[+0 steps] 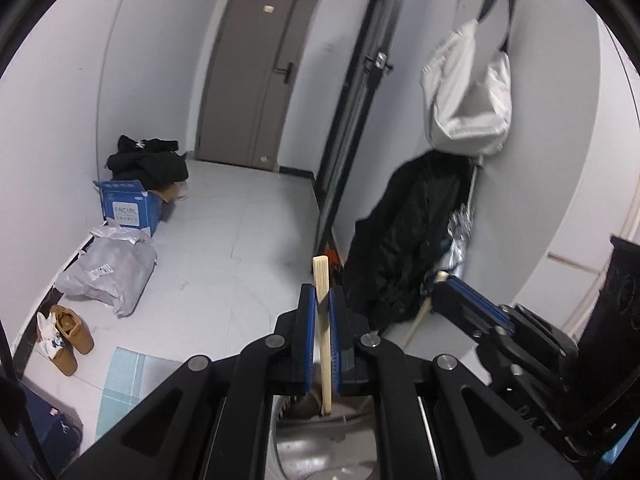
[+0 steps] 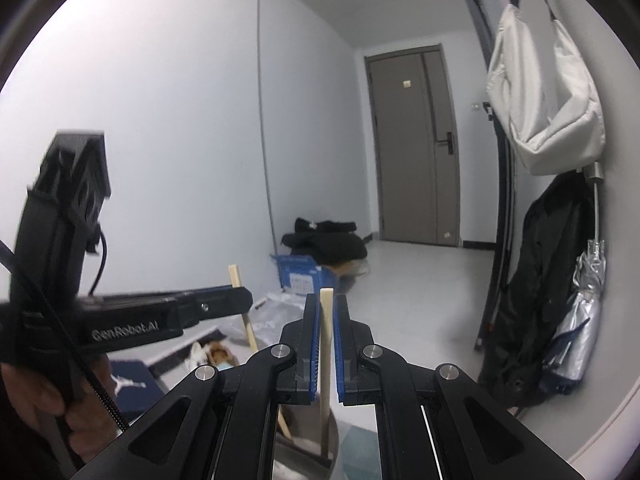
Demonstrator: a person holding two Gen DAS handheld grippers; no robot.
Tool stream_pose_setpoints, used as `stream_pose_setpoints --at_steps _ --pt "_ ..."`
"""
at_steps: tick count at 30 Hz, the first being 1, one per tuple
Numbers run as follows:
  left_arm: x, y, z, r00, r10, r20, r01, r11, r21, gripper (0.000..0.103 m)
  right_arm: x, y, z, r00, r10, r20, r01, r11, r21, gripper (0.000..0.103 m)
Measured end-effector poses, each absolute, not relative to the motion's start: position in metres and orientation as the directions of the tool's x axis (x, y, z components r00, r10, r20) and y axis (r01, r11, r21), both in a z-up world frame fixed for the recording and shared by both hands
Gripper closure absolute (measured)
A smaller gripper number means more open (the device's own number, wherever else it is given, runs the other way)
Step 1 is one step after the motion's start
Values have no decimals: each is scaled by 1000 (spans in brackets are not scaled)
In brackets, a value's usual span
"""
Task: Organize utensils
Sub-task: 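Carry both chopsticks over the white holder and lower them in, then open both grippers to release the chopsticks into the holder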
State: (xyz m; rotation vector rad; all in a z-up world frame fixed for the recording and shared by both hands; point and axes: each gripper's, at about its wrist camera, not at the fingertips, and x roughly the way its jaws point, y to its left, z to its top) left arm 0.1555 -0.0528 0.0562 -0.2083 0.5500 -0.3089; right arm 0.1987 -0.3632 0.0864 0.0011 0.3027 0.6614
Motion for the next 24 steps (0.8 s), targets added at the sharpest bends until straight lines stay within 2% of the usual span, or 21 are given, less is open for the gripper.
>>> stream_pose_setpoints --at_steps 4,8,10,11,12,13,18,23,24 --pt "156 -52 53 758 -385 -527 263 919 -293 99 196 -354 79 722 612 -324 -623 778 79 97" --pt "155 -45 51 733 -367 -573 229 926 -299 89 189 -353 75 713 613 -341 -626 775 83 92" --pt "152 -37 52 731 -369 -575 216 923 -318 75 183 -357 76 713 613 -341 -621 778 99 81" --pt "149 -31 52 737 -358 -573 203 926 -319 61 180 -359 78 715 614 -336 -619 778 105 78" --pt "146 -25 53 750 -343 -566 186 930 -316 51 177 -361 79 719 611 -331 -614 782 108 71" --pt "143 -20 54 762 -328 -559 170 934 -316 50 173 -363 80 723 609 -327 -610 785 113 65" --pt "132 -6 59 768 -298 -568 128 939 -320 48 156 -368 83 728 597 -336 -589 796 138 59" --pt "119 -4 66 786 -286 -548 127 942 -310 47 142 -371 83 734 586 -342 -569 806 160 58" --pt "116 -4 67 789 -283 -546 122 942 -312 41 139 -371 84 736 584 -344 -566 808 160 57"
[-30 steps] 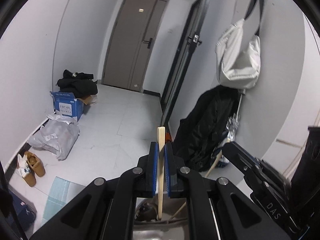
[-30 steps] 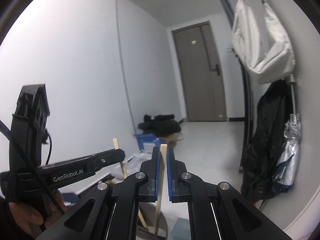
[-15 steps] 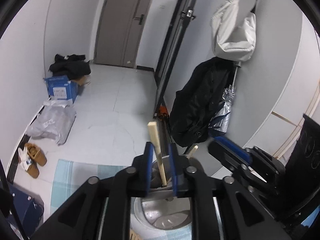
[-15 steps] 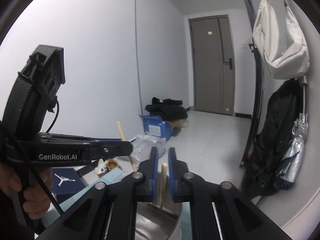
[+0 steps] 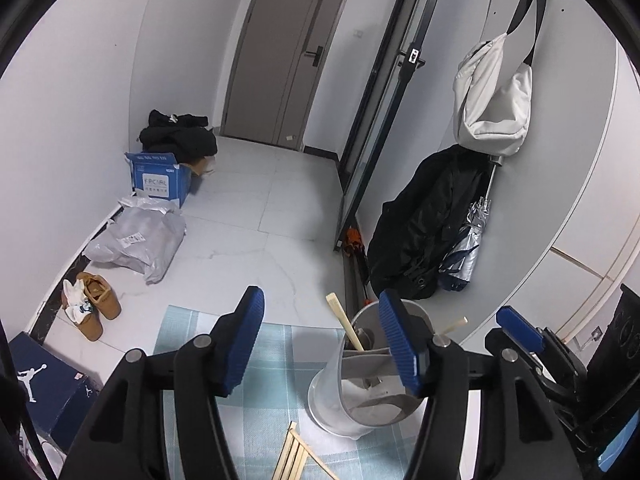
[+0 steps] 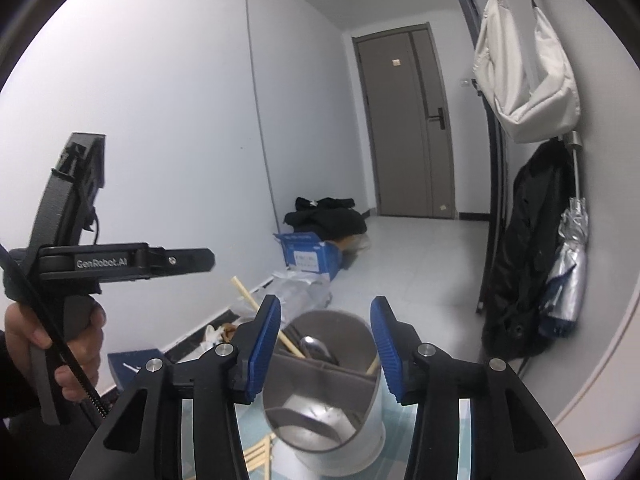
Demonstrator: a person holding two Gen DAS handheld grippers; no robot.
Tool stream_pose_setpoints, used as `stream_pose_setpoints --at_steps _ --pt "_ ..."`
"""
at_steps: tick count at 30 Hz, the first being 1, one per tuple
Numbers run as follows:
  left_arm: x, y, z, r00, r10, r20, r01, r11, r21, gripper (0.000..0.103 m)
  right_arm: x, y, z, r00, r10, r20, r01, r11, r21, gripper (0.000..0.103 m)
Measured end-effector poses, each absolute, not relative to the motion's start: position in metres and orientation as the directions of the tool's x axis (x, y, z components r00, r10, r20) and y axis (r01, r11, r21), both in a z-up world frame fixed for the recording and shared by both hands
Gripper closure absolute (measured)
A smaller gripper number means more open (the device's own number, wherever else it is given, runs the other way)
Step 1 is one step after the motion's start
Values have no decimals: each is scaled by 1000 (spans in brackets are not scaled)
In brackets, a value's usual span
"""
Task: Organize utensils
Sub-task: 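Open both grippers to release the chopsticks into the holder, then lower both grippers to the remaining chopsticks and close the left on one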
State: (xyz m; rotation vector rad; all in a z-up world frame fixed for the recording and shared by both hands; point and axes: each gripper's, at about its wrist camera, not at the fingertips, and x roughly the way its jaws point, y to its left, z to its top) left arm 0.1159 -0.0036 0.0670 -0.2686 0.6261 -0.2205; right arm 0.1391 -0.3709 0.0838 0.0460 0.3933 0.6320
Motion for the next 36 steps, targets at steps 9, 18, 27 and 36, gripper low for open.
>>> stream_pose_setpoints --at_steps 9,18,27,36 --pt "84 11 65 817 -188 -545 11 950 -312 18 112 -367 83 729 579 -365 -555 812 180 38" --pt "54 27 48 804 -101 -586 -79 959 -274 5 80 -353 64 690 591 -418 -565 801 200 28" --pt "36 65 5 731 -71 -679 -181 939 -292 4 68 -333 30 637 574 -515 -560 803 204 21" --pt "44 80 -61 517 -168 -839 -269 899 -345 4 65 -317 -7 579 525 -623 -520 827 214 21"
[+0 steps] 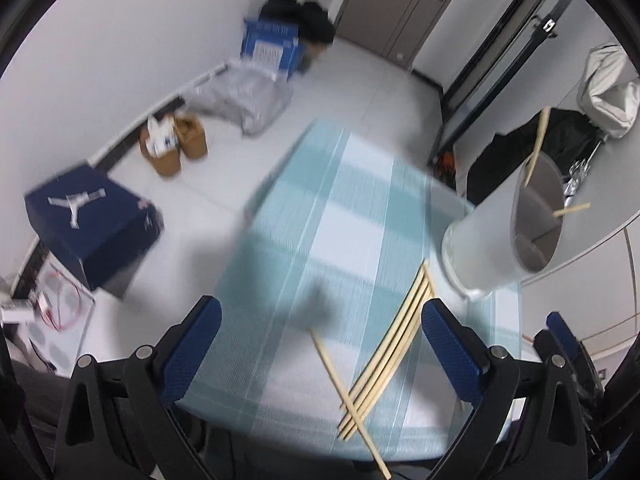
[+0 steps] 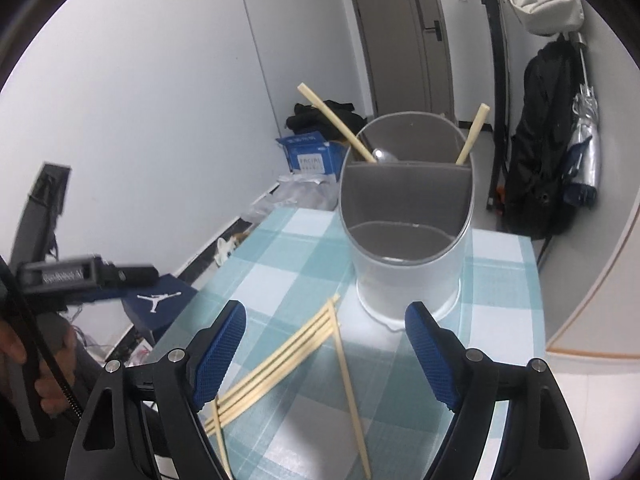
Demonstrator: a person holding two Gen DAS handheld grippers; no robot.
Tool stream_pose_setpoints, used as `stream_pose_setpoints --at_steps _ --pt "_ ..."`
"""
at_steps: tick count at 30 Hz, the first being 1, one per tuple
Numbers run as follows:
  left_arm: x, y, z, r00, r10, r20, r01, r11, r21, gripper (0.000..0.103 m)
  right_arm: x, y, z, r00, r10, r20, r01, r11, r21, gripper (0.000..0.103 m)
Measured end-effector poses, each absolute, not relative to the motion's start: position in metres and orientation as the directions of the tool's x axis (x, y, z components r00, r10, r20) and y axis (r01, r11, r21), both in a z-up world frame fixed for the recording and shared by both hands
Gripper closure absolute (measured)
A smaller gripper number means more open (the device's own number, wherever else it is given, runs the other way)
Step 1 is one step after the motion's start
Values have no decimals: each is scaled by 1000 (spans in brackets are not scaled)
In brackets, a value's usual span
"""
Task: Organize utensils
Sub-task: 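Lower both grippers to the remaining chopsticks and close the left on one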
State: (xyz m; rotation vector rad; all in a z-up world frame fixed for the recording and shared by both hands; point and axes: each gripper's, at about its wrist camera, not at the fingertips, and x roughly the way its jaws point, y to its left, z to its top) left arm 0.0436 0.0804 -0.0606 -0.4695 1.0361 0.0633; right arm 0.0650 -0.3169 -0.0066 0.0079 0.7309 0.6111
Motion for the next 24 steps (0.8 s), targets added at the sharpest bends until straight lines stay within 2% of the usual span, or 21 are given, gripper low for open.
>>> stream_pose_setpoints --at_steps 2,11,14,16,21,22,24 --pt "44 78 -72 483 -171 -859 -281 899 -337 6 66 -316 -9 576 521 -630 -517 829 214 21" --pt "54 61 -111 332 -221 -917 -281 905 -320 45 66 -320 -23 537 518 -666 -502 831 241 21" --pt "58 57 -119 291 -221 -931 -284 909 -305 56 65 -322 -23 536 520 -665 -501 830 245 21" --pt "58 53 -120 280 -210 -937 -286 913 -290 58 65 -325 -23 534 524 -664 -498 829 254 21" --pt "60 45 -116 271 -171 -947 -286 925 -249 83 65 -332 -23 531 529 -661 -487 830 273 21" --pt "60 44 -116 270 -161 -949 -292 926 -241 85 64 -332 -23 530 530 -662 -485 830 276 21" --pt "61 42 -116 269 -138 -953 -301 928 -219 97 64 -333 -24 523 532 -666 -485 828 281 21"
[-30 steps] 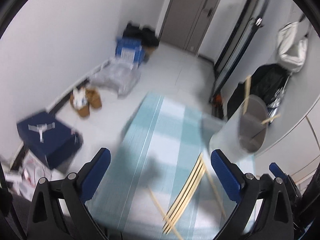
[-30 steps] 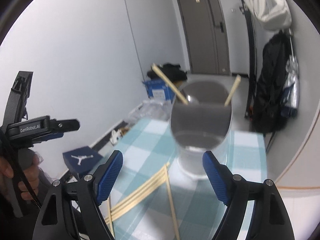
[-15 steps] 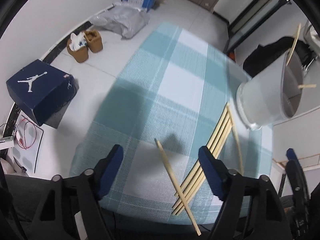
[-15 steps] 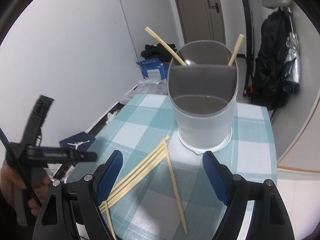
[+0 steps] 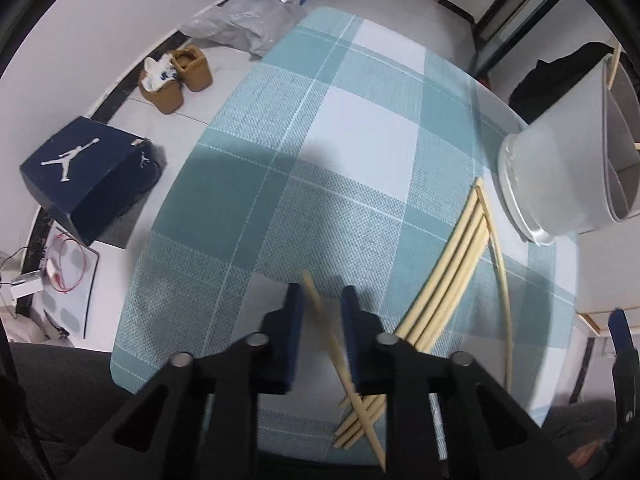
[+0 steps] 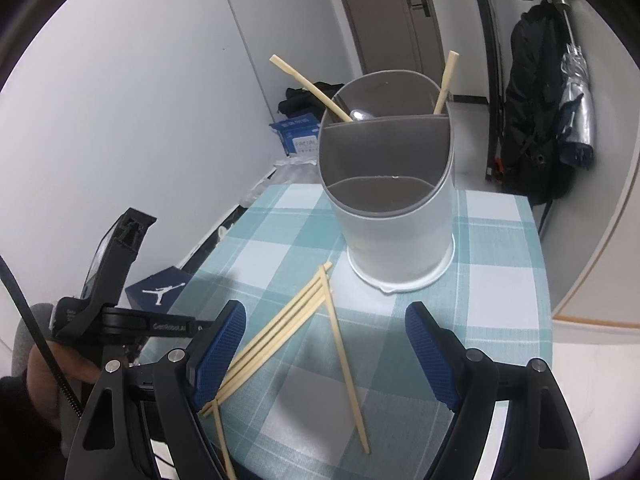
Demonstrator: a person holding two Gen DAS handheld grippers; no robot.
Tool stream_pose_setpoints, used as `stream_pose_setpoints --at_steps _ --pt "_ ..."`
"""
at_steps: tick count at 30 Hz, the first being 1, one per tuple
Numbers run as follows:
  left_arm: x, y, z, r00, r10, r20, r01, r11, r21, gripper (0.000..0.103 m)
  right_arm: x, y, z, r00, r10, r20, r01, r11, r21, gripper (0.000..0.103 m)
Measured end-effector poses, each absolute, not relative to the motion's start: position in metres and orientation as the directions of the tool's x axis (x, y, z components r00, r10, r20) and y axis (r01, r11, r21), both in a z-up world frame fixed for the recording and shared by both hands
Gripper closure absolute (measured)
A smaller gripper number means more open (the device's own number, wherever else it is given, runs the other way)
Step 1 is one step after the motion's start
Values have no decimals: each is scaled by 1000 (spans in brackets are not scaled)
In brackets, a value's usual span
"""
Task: Organize utensils
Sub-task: 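Lower both grippers to the remaining chopsticks and close the left on one, then close the right gripper on a chopstick while the left gripper holds its chopstick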
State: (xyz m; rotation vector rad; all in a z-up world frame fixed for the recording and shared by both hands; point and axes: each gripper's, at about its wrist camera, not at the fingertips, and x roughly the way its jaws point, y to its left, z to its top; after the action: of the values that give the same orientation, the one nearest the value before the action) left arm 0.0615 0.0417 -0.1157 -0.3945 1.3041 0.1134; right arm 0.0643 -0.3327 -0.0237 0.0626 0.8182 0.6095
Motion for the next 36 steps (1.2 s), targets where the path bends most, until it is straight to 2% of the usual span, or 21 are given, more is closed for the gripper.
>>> stream_pose_setpoints --at_steps 3,9,20,23,26,28,33,36 --pt "64 37 -115 277 -115 -954 -306 931 -201 101 63 -333 -24 517 536 -668 -491 824 281 21" --pt "70 31 -108 318 -98 -943 -302 932 -199 101 60 -332 -27 509 531 -678 -496 824 273 21" --pt "71 46 -81 455 -163 -876 -315 890 -329 101 70 -330 -45 483 471 -738 -461 853 243 23" --pt "69 53 -68 510 -200 -836 -301 869 -392 102 78 -323 -57 451 441 -776 -462 859 220 31" --pt "67 57 -55 564 -212 -798 -281 860 -426 101 85 -312 -69 414 415 -810 -479 856 194 43" --pt "67 60 -51 595 -214 -775 -267 856 -442 101 89 -307 -74 399 422 -814 -493 847 198 59" --pt "63 70 -41 646 -236 -726 -235 844 -483 102 95 -294 -85 374 414 -830 -515 837 185 62" --pt "61 73 -37 664 -262 -700 -213 832 -513 102 96 -285 -94 360 381 -852 -535 832 146 70"
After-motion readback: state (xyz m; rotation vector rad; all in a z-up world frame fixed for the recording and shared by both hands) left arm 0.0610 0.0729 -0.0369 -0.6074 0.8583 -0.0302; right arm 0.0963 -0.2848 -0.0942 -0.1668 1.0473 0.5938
